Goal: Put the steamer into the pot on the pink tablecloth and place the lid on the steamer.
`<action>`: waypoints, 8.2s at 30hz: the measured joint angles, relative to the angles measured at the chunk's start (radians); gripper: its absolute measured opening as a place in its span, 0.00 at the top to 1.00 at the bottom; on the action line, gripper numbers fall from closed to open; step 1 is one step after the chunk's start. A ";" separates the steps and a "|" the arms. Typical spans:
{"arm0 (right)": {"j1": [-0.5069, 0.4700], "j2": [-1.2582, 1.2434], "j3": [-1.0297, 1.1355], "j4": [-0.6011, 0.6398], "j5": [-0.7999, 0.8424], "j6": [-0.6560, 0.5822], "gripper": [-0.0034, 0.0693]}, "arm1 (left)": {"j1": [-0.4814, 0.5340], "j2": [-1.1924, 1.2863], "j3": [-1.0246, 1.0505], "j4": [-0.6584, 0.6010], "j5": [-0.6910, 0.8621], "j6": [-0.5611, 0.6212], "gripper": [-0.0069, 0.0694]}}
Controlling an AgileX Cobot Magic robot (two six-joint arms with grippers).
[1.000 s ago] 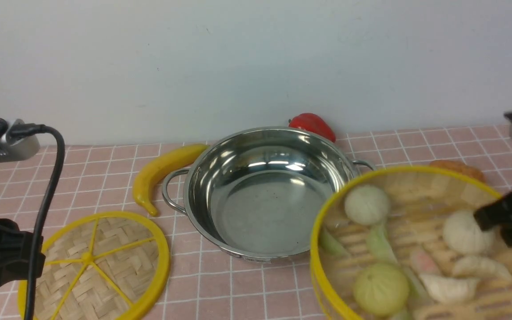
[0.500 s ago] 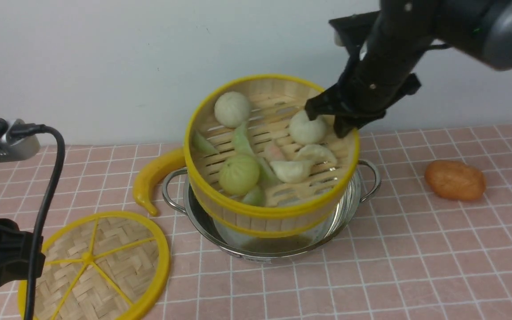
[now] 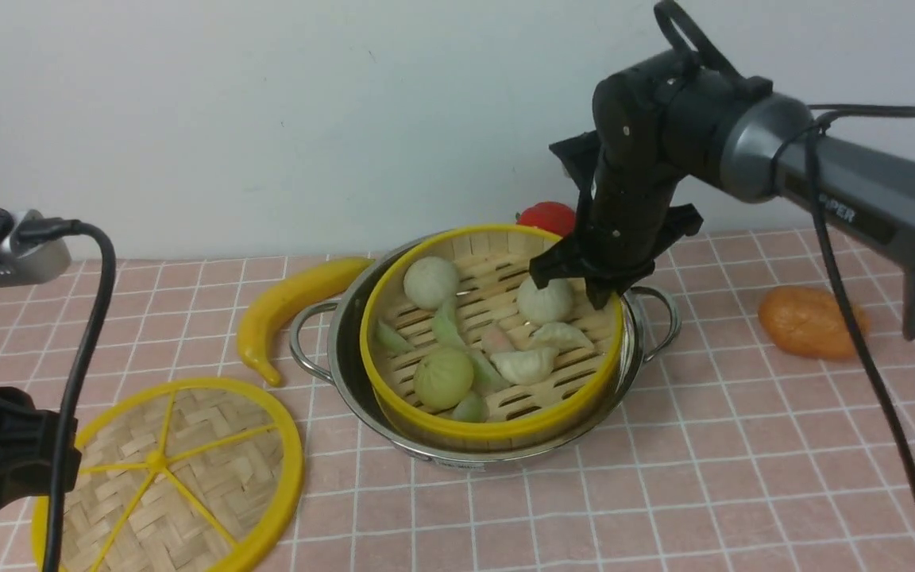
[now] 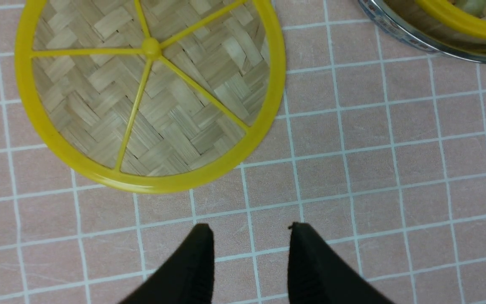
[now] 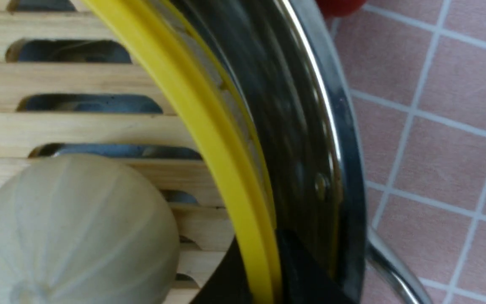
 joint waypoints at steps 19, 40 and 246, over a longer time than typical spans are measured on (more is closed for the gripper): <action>-0.001 0.051 -0.008 0.028 -0.043 0.010 0.71 | 0.000 0.001 0.000 0.000 -0.042 0.000 0.59; -0.001 -0.457 -0.027 0.055 -0.008 -0.006 0.21 | 0.000 0.513 -0.001 0.021 -0.374 -0.002 0.59; -0.001 -2.293 1.370 0.095 -0.072 0.115 0.79 | -0.099 -0.727 0.702 0.307 -0.872 -0.133 0.88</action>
